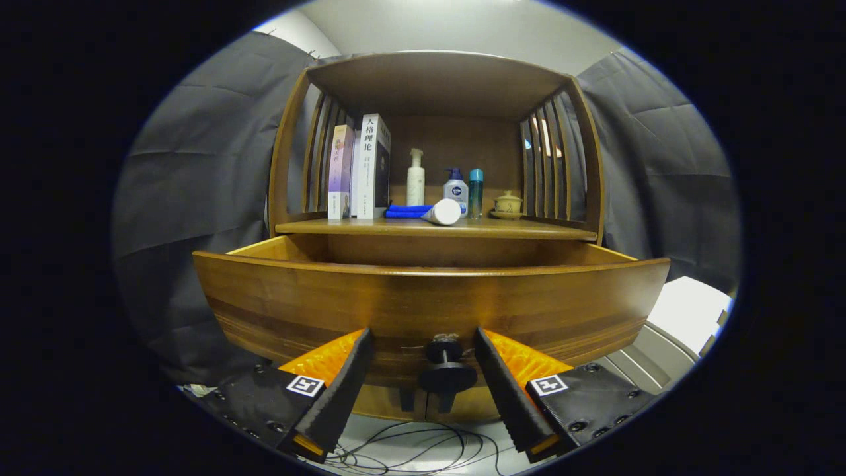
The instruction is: Pull open the drawer, take out the items inside it, and place them on the countertop above the cabinet.
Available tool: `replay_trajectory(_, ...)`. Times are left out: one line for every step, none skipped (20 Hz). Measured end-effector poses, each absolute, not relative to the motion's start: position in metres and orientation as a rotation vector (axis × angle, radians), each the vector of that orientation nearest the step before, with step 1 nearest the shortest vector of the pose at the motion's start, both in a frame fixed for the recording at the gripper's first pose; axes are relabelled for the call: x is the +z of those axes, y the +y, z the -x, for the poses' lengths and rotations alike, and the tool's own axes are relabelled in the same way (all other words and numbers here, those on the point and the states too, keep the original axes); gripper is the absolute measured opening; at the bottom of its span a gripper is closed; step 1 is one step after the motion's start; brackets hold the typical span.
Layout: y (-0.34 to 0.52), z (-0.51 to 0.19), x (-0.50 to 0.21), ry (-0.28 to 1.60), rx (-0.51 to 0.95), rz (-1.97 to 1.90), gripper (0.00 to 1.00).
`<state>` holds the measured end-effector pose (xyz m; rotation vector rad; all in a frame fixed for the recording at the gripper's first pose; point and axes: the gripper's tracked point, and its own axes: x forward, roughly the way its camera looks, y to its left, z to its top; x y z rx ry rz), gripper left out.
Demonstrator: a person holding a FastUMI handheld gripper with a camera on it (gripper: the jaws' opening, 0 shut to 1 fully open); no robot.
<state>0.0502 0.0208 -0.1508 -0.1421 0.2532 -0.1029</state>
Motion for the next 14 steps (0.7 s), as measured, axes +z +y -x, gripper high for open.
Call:
replay_trajectory(0.019, -0.056, -0.148, 0.251, -0.104, 0.152, 0.97)
replay_trajectory(0.019, -0.059, -0.152, 0.268, -0.106, 0.151, 0.98)
replay_trajectory(0.018, -0.062, -0.149, 0.249, -0.107, 0.153, 0.98)
replay_trajectory(0.017, -0.068, -0.154, 0.271, -0.109, 0.15, 0.98)
replay_trajectory(0.018, -0.073, -0.15, 0.261, -0.112, 0.149, 0.97)
replay_trajectory(0.018, -0.077, -0.153, 0.276, -0.114, 0.152, 0.97)
replay_trajectory(0.018, -0.083, -0.152, 0.27, -0.116, 0.153, 0.97)
replay_trajectory(0.017, -0.088, -0.154, 0.28, -0.118, 0.153, 0.98)
replay_trajectory(0.016, -0.094, -0.153, 0.274, -0.119, 0.156, 0.97)
replay_trajectory(0.016, -0.097, -0.155, 0.279, -0.121, 0.159, 0.97)
replay_trajectory(0.015, -0.101, -0.154, 0.276, -0.123, 0.164, 0.97)
replay_trajectory(0.015, -0.106, -0.155, 0.277, -0.124, 0.167, 0.97)
replay_trajectory(0.015, -0.11, -0.156, 0.274, -0.125, 0.17, 0.97)
replay_trajectory(0.014, -0.113, -0.156, 0.274, -0.126, 0.172, 0.97)
